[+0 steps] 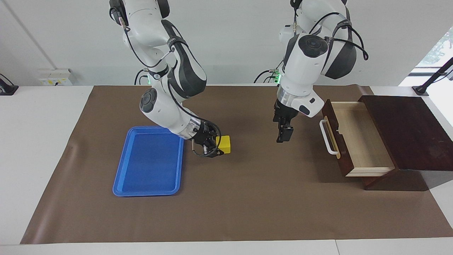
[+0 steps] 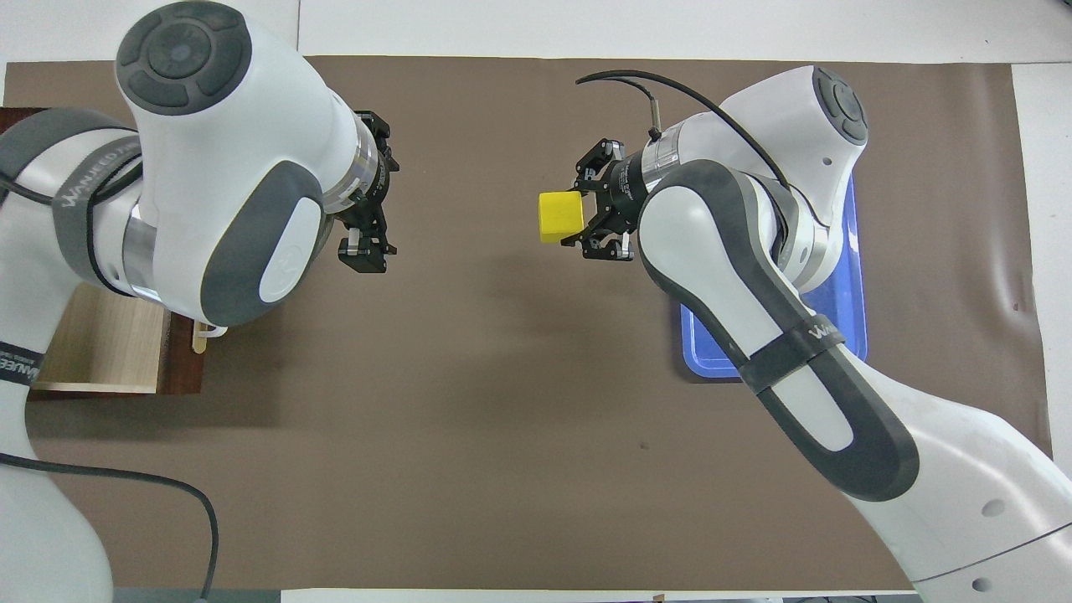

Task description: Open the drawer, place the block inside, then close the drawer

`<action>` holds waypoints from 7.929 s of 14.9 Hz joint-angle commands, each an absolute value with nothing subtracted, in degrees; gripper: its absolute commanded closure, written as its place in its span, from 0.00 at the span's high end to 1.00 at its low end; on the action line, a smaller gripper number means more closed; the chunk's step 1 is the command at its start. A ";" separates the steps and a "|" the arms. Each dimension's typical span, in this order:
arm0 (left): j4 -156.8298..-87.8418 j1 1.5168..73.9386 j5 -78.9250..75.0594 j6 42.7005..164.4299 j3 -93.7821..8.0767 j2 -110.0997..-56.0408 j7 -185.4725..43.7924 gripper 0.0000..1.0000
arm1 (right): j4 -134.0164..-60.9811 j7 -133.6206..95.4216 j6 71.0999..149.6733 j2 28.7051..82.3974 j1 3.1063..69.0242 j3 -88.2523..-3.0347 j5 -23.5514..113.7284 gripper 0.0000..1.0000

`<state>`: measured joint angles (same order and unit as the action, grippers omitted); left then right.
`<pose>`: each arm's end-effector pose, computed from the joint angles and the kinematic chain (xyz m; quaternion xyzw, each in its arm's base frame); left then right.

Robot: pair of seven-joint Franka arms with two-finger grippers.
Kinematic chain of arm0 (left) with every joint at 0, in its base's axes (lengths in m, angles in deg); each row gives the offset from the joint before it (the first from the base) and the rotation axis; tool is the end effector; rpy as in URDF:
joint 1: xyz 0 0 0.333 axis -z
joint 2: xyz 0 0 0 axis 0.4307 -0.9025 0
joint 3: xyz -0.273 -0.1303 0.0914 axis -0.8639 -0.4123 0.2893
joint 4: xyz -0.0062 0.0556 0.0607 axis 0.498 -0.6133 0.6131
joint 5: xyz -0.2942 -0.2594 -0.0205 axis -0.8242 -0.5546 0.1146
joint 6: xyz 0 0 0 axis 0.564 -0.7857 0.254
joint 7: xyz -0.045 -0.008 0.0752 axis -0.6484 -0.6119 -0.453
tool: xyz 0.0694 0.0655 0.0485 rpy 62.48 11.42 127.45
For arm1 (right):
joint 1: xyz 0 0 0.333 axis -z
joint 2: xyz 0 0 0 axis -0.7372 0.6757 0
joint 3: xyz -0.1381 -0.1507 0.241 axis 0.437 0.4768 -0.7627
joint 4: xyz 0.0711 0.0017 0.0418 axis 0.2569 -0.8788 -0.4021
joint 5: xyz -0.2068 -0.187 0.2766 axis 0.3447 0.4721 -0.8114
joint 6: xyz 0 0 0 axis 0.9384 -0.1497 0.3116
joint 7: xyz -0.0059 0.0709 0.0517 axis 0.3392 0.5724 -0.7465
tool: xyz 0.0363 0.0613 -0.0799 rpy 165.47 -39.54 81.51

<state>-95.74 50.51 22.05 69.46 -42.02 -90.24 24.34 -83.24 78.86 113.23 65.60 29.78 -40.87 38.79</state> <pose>0.5879 -0.3003 0.5283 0.7436 0.6673 -0.0009 0.0428 0.6441 0.2627 0.4106 -0.6908 0.6610 0.2111 0.2033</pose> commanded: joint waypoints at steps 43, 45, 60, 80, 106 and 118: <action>-74.84 67.44 21.36 68.10 -35.08 -110.71 41.33 0.00 | -82.69 80.66 115.92 66.23 28.33 -40.64 40.35 0.00; -74.75 67.43 21.62 68.02 -34.99 -110.71 41.25 0.00 | -82.69 80.66 116.01 66.23 28.33 -40.64 40.35 0.00; -76.24 58.57 20.92 60.55 -35.43 -102.99 32.30 0.00 | -83.04 78.46 110.39 63.68 35.89 -40.46 40.70 0.95; -95.55 25.52 16.52 62.98 -34.90 -89.10 -14.30 0.00 | -83.13 78.37 110.56 62.72 35.89 -40.38 40.87 1.00; -111.85 28.48 22.24 75.23 -34.82 -81.89 -12.48 1.00 | -84.01 0.86 73.47 36.61 44.50 -40.55 76.56 1.00; -120.19 37.38 24.86 77.06 -34.64 -79.34 -6.04 1.00 | -83.31 -6.44 80.15 39.94 46.87 -40.46 76.91 1.00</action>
